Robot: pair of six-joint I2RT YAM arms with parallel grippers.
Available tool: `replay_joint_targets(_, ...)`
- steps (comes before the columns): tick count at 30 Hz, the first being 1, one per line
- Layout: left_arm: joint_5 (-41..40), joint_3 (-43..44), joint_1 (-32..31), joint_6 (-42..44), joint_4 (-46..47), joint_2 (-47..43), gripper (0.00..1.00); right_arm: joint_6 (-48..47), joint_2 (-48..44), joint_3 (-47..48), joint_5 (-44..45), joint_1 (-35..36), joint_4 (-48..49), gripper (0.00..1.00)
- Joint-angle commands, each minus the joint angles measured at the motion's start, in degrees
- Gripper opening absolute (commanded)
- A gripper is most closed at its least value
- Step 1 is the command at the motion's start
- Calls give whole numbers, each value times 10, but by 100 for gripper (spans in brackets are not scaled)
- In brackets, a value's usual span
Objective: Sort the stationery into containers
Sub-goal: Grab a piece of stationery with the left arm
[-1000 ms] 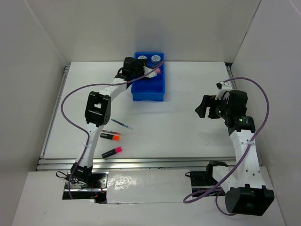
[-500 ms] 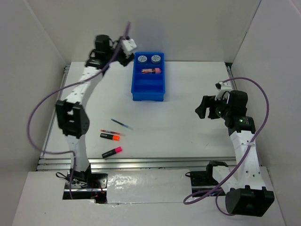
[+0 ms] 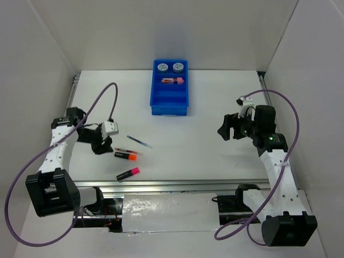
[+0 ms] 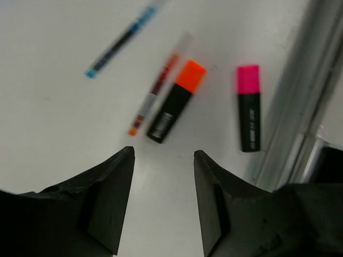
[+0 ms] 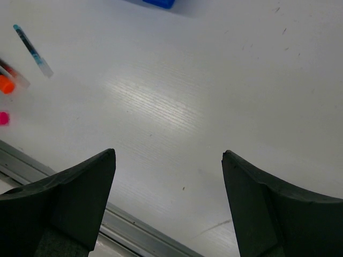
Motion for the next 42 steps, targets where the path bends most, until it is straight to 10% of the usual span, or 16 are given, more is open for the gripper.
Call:
replay_joint_targets(1, 4, -46, 0, 113, -52, -28, 60, -15, -7, 1, -7, 7, 16, 87)
replay_joint_targets(18, -53, -110, -119, 57, 166, 107, 59, -36, -13, 1, 3, -10, -24, 87)
replay_joint_targets(42, -144, -150, -194, 61, 198, 153, 54, -35, -12, 3, -2, -16, -25, 87)
